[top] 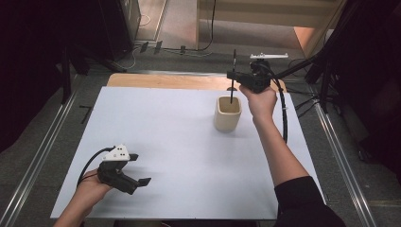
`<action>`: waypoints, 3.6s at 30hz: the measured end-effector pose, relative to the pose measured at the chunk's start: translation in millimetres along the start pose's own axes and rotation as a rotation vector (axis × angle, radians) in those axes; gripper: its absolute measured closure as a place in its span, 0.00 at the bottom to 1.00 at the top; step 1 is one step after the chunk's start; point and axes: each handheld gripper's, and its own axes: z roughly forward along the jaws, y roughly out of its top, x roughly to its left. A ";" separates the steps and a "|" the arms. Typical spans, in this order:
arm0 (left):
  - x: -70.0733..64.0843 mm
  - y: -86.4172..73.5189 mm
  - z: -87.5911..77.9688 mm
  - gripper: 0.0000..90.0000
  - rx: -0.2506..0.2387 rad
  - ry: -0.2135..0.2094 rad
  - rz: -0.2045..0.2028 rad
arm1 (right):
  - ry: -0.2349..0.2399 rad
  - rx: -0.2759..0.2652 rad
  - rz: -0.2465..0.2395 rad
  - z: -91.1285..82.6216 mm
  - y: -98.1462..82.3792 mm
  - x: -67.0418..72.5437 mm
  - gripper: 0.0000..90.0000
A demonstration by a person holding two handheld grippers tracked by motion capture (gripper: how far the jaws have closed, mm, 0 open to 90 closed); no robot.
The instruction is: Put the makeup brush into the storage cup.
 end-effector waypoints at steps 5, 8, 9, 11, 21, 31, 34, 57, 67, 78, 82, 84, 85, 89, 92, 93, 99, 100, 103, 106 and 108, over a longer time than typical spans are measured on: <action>0.3 -0.1 -0.4 0.00 0.000 -0.003 0.002 | -0.032 -0.019 -0.006 5.6 -3.4 -0.9 0.95; 0.5 0.0 -0.8 0.00 0.003 -0.003 0.003 | -0.048 -0.040 -0.011 6.7 -5.3 -0.6 0.95; 0.5 -0.1 -0.8 0.00 0.003 -0.004 0.003 | -0.052 -0.045 -0.012 7.0 -6.0 -0.5 0.95; 0.4 -0.1 -0.7 0.00 0.004 -0.004 0.003 | -0.056 -0.054 -0.008 7.4 -7.7 -0.6 0.95; 0.4 0.0 -0.8 0.00 0.003 -0.006 0.003 | -0.067 -0.078 -0.031 8.4 -18.3 -2.4 0.95; 0.8 -0.2 -0.8 0.00 0.005 -0.007 0.004 | -0.066 -0.066 -0.027 13.1 -31.6 -5.0 0.95; 0.6 -0.2 -0.6 0.00 0.005 -0.007 0.003 | -0.064 -0.060 -0.020 15.1 -34.5 -5.1 0.95; 1.2 0.3 -0.4 0.00 0.021 -0.004 0.006 | -0.062 -0.015 -0.022 19.5 -56.3 -7.8 0.90; 1.1 0.9 0.7 0.00 0.001 -0.009 0.004 | -0.018 -0.004 -0.035 8.8 -55.5 -5.1 0.42; 2.2 2.1 2.1 0.00 0.018 -0.009 0.008 | 0.041 0.023 -0.064 -4.5 -61.3 5.9 0.36; 2.7 2.1 2.3 0.00 0.015 -0.010 0.009 | 0.065 0.038 -0.071 -9.2 -65.4 11.9 0.35; 2.8 1.9 2.8 0.00 0.009 -0.012 0.007 | 0.090 0.026 -0.064 -12.5 -68.6 15.3 0.35; 2.8 1.9 2.9 0.00 0.009 -0.012 0.004 | 0.096 0.022 -0.066 -14.0 -70.2 17.0 0.34; 2.7 2.3 2.9 0.00 0.011 -0.013 0.007 | 0.120 0.019 -0.081 -18.4 -75.9 23.7 0.33; 2.7 2.1 3.2 0.00 0.011 -0.013 0.003 | 0.149 0.023 -0.090 -21.4 -80.6 28.4 0.34; 2.9 2.0 3.2 0.00 0.010 -0.013 0.003 | 0.156 0.031 -0.091 -22.4 -81.9 29.6 0.34; 3.3 2.3 2.8 0.00 0.008 -0.012 0.001 | 0.184 0.044 -0.111 -26.4 -92.9 36.9 0.33; 3.3 2.4 2.7 0.00 0.010 -0.012 0.001 | 0.186 0.047 -0.115 -26.8 -94.7 37.9 0.33; 3.1 2.6 2.9 0.00 0.010 -0.013 0.001 | 0.180 0.056 -0.133 -27.4 -100.7 39.6 0.33; 3.3 2.7 2.9 0.00 0.009 -0.014 0.002 | 0.169 0.074 -0.149 -26.7 -106.2 41.1 0.32; 3.5 2.8 2.9 0.00 0.008 -0.014 0.002 | 0.168 0.081 -0.155 -26.7 -109.6 43.0 0.32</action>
